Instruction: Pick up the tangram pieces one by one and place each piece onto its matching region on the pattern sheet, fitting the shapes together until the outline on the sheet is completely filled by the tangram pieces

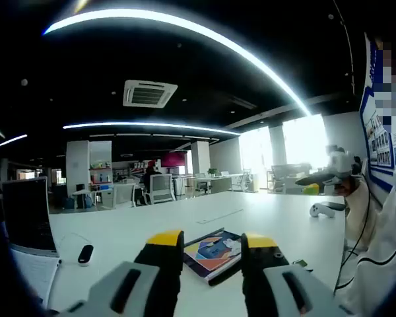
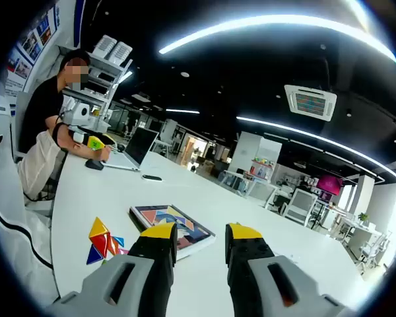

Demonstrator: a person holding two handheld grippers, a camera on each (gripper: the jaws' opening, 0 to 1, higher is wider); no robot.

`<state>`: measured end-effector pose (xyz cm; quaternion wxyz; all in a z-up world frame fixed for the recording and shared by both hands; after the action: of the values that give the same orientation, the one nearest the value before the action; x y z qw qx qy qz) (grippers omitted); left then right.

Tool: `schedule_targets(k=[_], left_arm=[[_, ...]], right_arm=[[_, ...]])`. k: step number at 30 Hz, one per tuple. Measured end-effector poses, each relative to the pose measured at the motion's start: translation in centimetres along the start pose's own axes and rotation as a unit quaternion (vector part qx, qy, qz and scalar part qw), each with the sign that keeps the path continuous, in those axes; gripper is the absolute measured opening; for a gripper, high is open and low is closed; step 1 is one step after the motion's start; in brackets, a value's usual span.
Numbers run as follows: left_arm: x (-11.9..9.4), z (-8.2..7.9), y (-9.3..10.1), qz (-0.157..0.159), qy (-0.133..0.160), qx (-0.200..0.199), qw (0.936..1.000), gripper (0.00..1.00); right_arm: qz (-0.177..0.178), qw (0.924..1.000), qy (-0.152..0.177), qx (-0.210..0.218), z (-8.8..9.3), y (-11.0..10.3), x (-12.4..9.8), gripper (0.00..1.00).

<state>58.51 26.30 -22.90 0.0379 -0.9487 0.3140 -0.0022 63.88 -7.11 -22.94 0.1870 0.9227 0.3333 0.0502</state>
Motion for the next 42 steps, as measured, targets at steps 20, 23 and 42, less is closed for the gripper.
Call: schedule_targets(k=[20, 23, 42], left_arm=[[-0.5, 0.5, 2.0, 0.016, -0.002, -0.004, 0.9999, 0.35], [-0.5, 0.7, 1.9, 0.017, -0.006, -0.005, 0.9998, 0.35], [1.6, 0.7, 1.0, 0.042, -0.008, 0.001, 0.9991, 0.32]], right_arm=[[-0.028, 0.9995, 0.001, -0.012, -0.1, -0.6, 0.9, 0.30], [-0.024, 0.9996, -0.001, -0.012, -0.1, -0.4, 0.7, 0.30], [0.002, 0.9995, -0.024, -0.018, 0.8, -0.1, -1.3, 0.30]])
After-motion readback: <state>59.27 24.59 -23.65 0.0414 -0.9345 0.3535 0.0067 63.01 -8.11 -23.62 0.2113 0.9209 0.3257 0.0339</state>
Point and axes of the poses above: the point that each gripper's makers call its tool centre point, and the gripper's own axes: x roughly forward along the fingers, y roughly to its right, z roughly out of its underside, the point moved 1 cm from there along -x, roughly backward along the fingers, and after that the axes turned 5 degrees about z, right-handed, at the moved point
